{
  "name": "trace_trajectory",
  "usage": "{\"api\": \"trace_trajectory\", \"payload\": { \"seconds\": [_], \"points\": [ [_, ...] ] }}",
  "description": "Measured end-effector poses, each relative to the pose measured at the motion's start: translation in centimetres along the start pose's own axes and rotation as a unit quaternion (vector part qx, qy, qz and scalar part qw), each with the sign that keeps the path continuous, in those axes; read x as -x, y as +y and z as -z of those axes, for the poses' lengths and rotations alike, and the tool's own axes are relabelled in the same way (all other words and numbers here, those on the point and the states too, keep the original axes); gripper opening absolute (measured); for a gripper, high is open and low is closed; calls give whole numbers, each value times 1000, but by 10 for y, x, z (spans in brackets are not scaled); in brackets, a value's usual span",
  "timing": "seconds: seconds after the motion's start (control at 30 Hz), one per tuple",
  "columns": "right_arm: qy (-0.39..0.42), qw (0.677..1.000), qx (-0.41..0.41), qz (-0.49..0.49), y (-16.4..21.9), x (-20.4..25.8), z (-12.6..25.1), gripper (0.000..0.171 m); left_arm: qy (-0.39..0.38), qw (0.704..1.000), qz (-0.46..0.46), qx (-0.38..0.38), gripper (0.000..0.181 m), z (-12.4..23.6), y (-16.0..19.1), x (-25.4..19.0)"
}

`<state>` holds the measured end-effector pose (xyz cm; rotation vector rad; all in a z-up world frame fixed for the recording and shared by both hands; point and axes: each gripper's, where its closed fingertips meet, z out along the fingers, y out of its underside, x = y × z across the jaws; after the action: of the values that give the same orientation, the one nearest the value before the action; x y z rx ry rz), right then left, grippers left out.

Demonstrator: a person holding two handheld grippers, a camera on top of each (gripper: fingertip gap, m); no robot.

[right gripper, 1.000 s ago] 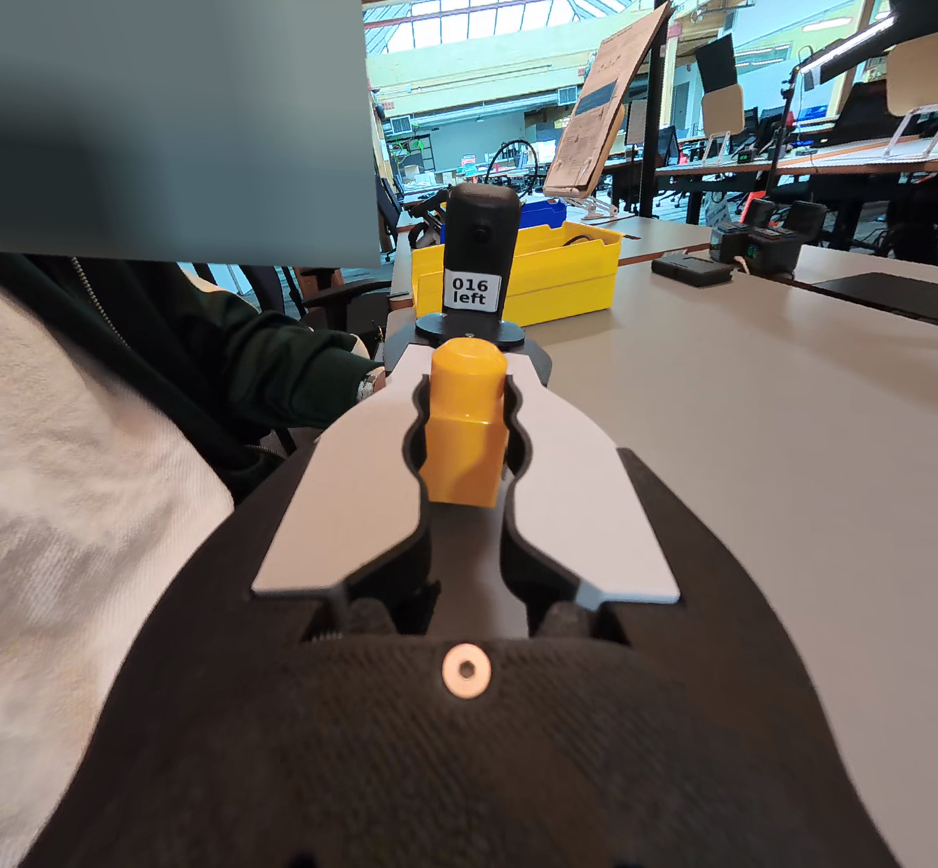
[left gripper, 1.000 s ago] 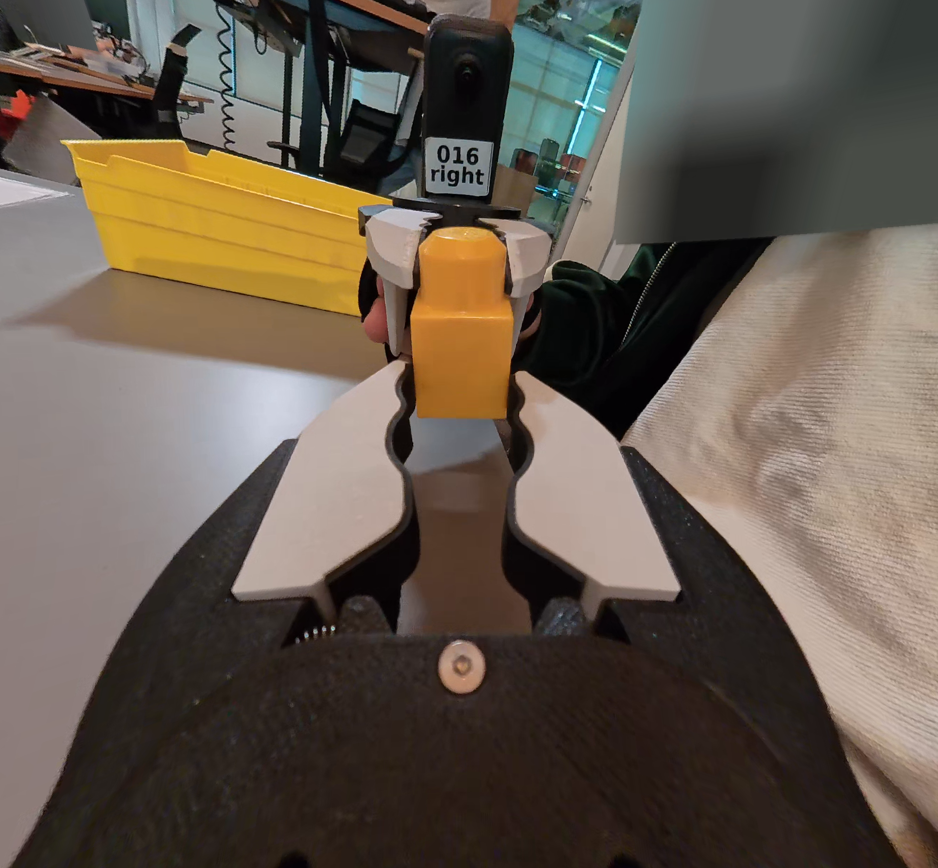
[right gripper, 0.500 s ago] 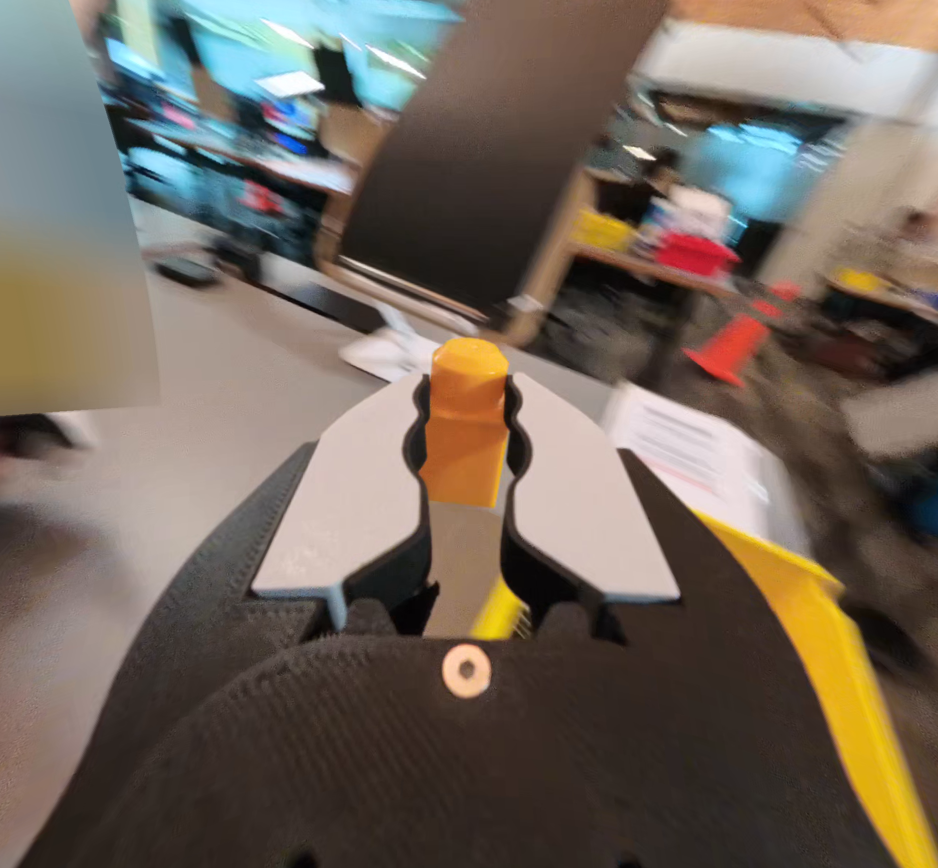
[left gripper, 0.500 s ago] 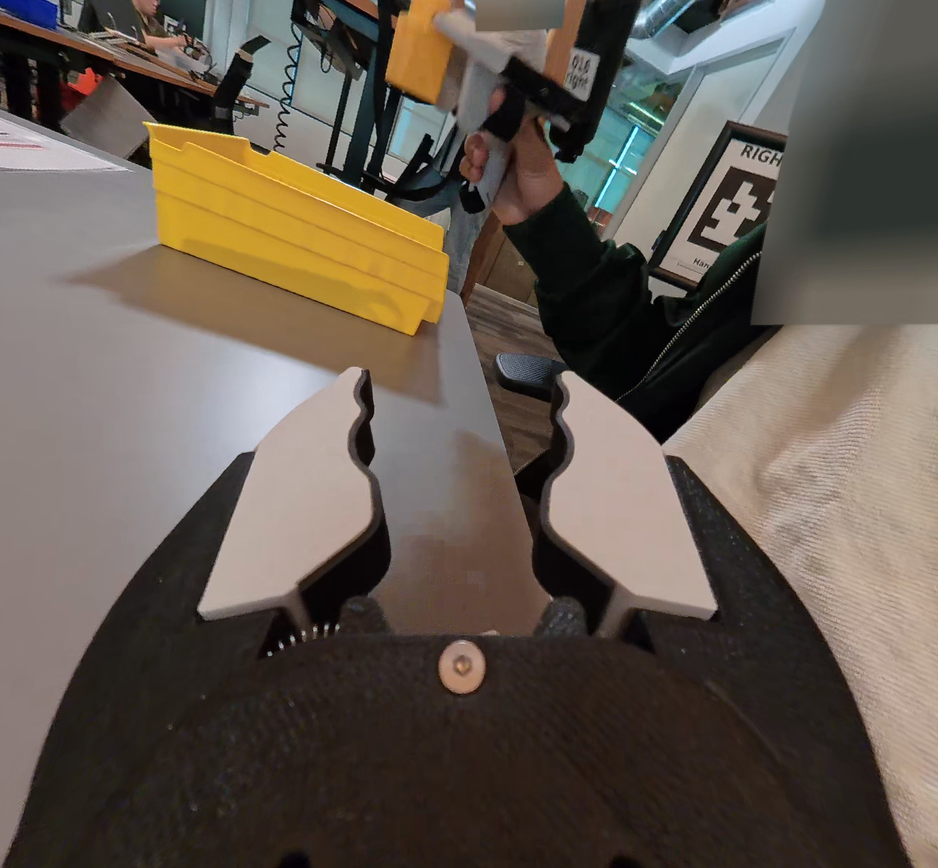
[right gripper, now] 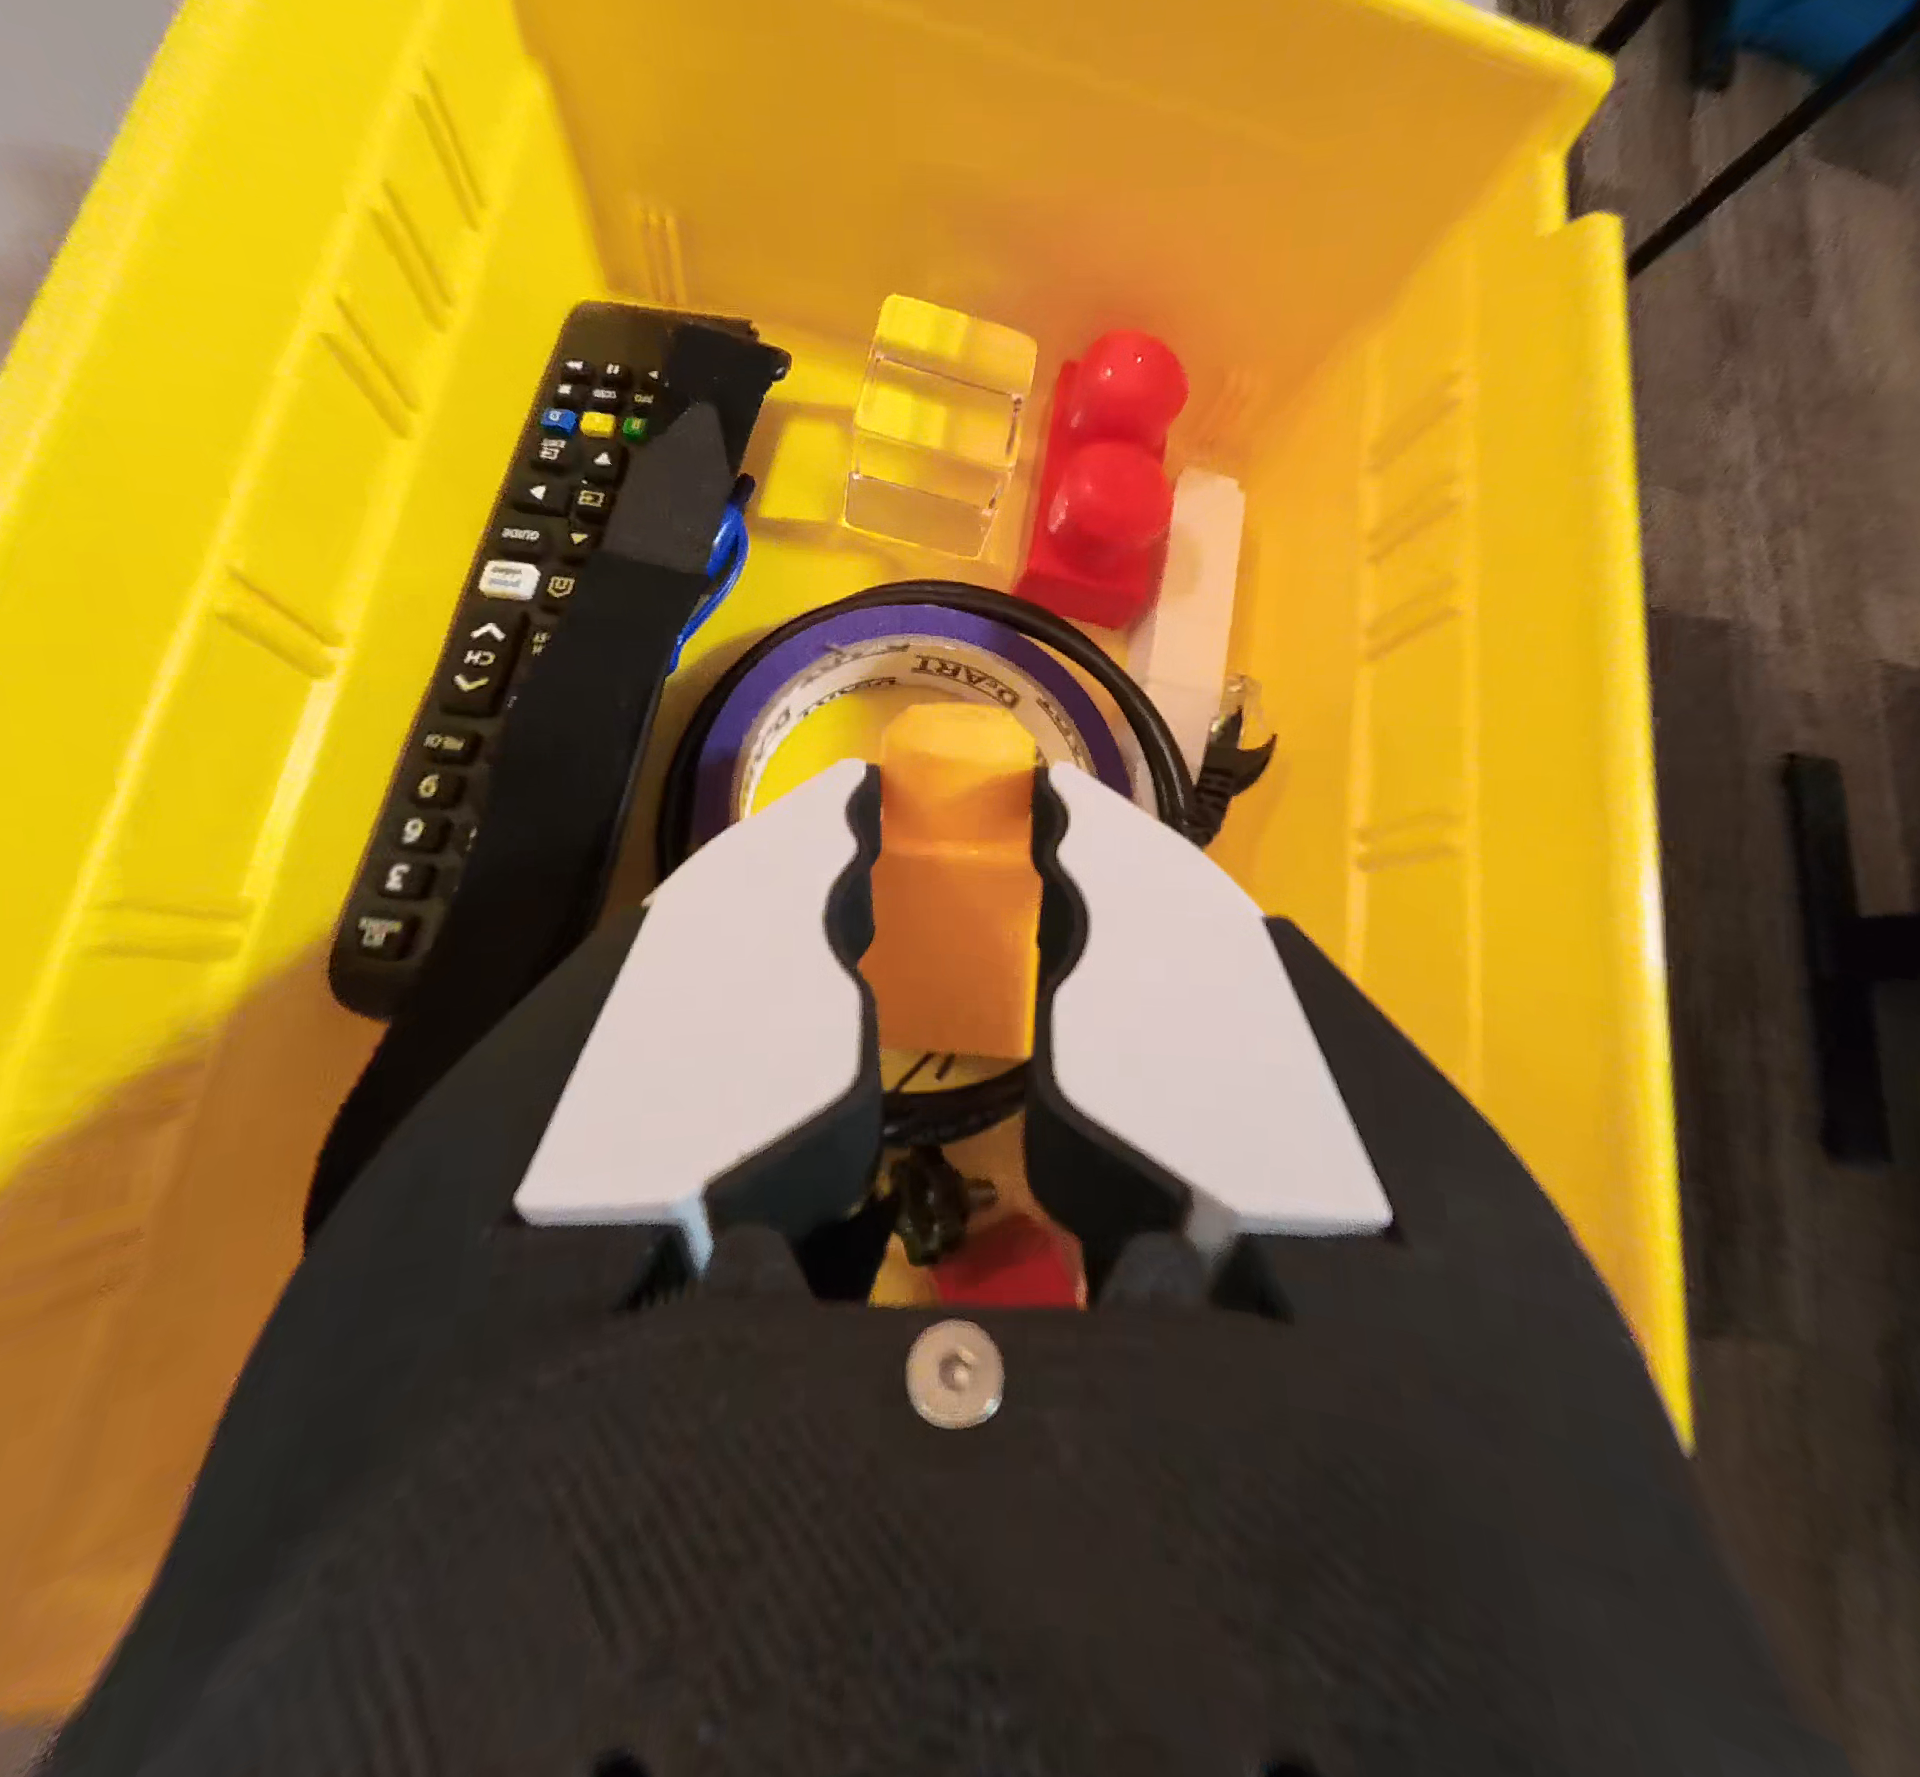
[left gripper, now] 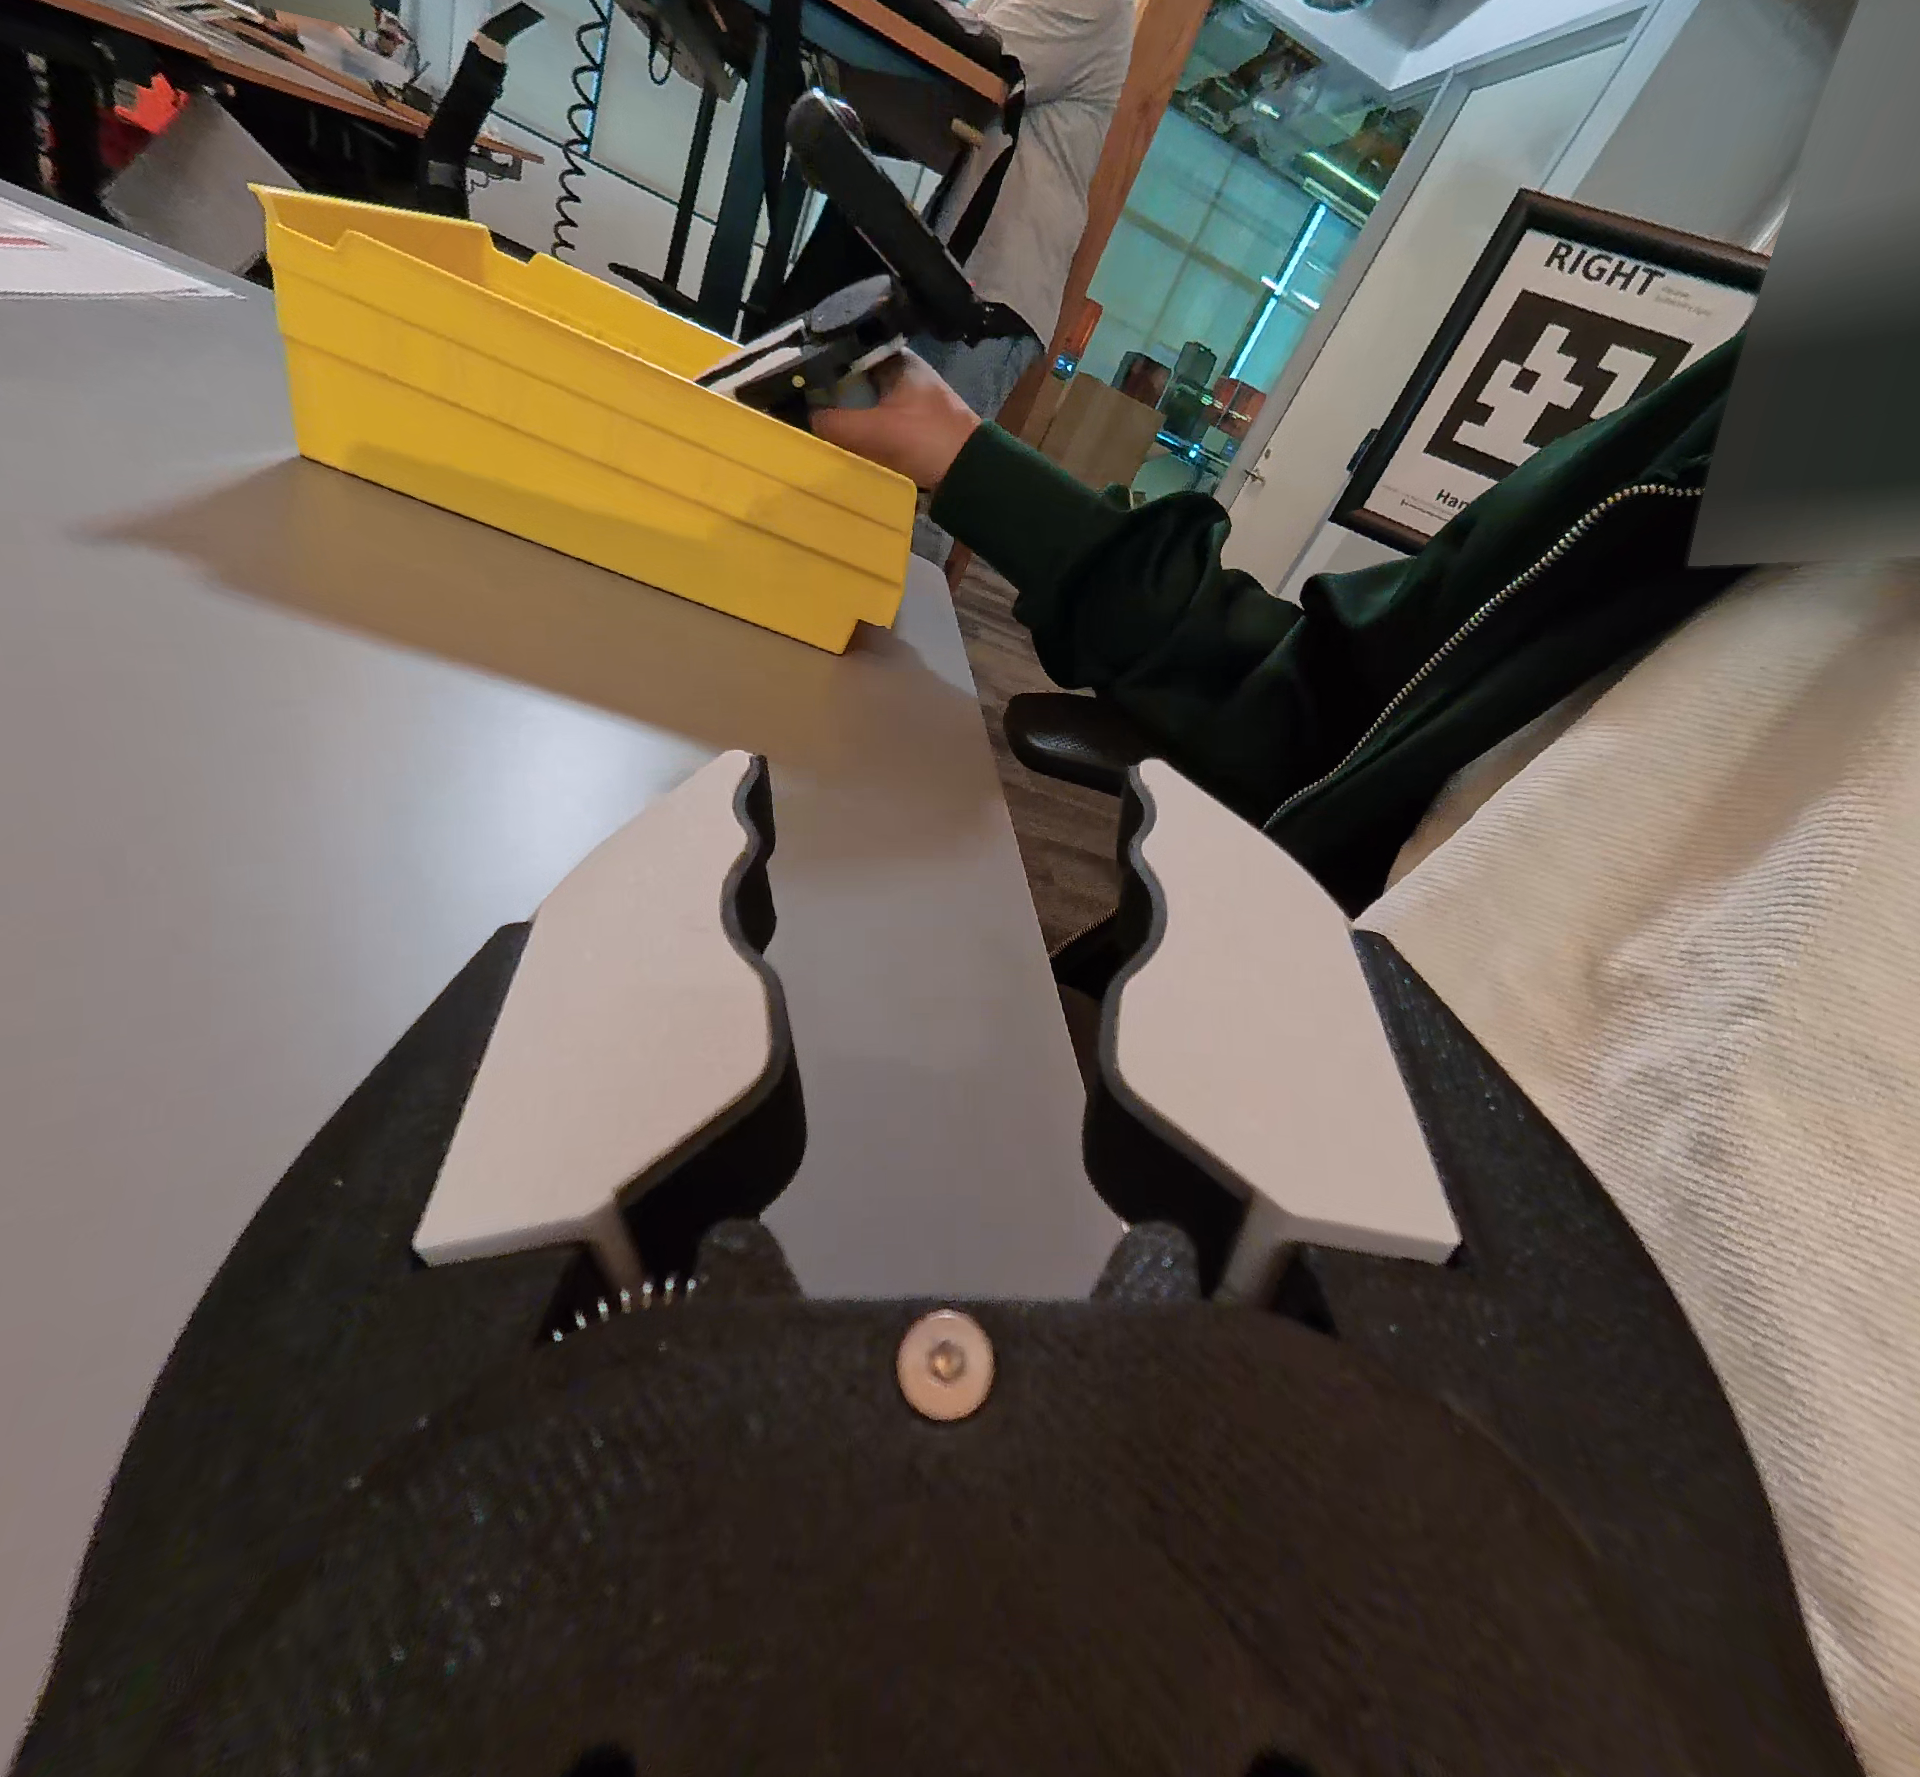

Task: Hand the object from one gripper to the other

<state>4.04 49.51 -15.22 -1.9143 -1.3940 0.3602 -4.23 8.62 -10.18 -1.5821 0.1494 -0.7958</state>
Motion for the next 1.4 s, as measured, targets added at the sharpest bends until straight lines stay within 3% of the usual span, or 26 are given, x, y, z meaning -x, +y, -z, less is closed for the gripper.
{"api": "trace_trajectory", "payload": {
  "seconds": [0.1, 0.23, 0.47, 0.67, 0.8, 0.93, 1.03, 1.17, 1.4],
  "points": [
    [7, 1000, 19, 1, -1, 1, -7, 28, 0, 1000, -2, 1, 62, -1, 0, -2],
    [32, 999, 12, 11, -2, -5, -4, 48, 0, 1000, -5, 2, 62, -1, 0, -3],
    [-8, 993, -114, -25, -47, 6, 42, 43, -4, 1000, -10, 4, 61, -2, 0, -4],
    [-181, 946, -269, -9, -118, 111, 115, 40, -9, 1000, -5, -1, 61, -2, -1, -2],
    [-282, 893, -349, 19, -137, 207, 147, 52, -33, 999, -13, -8, 65, 1, -5, 4],
    [-254, 884, -373, 125, -105, 281, 123, 51, -100, 994, -47, -26, 75, 14, -16, 20],
    [-254, 890, -320, 203, -84, 322, 98, 67, -128, 989, -57, -49, 74, 25, -27, 27],
    [-258, 882, -319, 232, -80, 337, 84, 63, -137, 988, -38, -58, 70, 35, -27, 33],
    [-327, 876, -307, 175, -86, 338, 71, 56, -167, 983, -19, -69, 69, 54, -24, 36]
  ]
}}
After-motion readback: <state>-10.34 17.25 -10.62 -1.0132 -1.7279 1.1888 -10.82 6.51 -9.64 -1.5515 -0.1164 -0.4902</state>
